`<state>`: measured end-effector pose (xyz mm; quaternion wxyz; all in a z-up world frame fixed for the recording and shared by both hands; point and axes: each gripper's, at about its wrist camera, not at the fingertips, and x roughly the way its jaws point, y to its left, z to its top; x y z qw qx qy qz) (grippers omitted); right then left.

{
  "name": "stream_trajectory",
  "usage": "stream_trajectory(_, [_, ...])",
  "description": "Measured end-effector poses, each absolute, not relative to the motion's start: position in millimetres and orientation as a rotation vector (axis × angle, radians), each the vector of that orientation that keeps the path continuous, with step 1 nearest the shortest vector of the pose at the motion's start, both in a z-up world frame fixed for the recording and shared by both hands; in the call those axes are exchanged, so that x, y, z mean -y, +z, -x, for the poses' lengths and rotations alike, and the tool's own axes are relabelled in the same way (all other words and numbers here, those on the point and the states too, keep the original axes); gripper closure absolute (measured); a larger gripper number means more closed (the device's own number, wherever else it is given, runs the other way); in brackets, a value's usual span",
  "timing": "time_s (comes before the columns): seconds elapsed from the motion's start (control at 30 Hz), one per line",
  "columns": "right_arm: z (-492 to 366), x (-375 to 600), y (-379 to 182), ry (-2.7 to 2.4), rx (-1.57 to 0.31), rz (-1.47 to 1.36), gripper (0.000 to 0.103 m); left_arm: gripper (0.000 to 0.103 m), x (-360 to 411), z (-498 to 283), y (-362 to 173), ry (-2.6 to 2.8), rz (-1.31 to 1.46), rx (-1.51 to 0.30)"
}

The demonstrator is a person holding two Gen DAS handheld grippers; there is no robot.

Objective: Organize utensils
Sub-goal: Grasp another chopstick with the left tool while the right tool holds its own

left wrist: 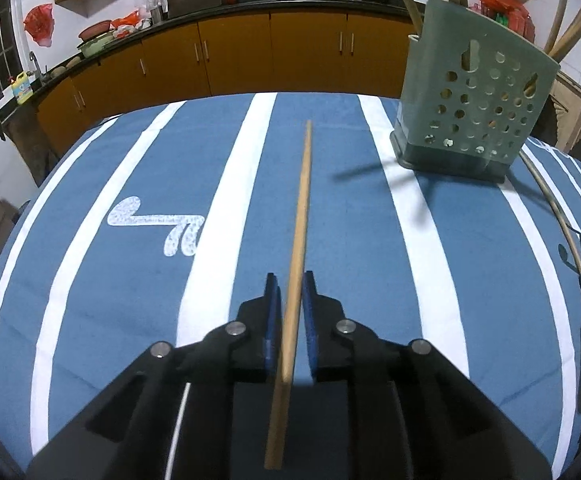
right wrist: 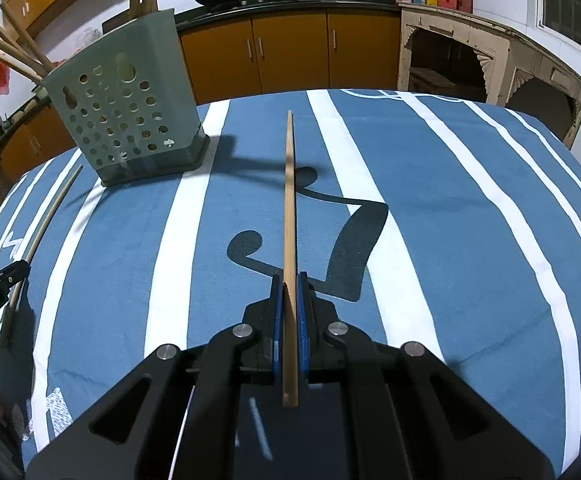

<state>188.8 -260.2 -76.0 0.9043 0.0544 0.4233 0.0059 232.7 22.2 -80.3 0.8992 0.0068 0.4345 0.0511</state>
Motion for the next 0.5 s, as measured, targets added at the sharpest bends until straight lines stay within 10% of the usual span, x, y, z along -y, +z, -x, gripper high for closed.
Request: stream_trajectory(0.5, [-177.6,261.3,-76.5,0.017,-0.877,-0.119,0.095,0.085,-23.5,-214.6,-80.2,0.086,0.002,-0.898])
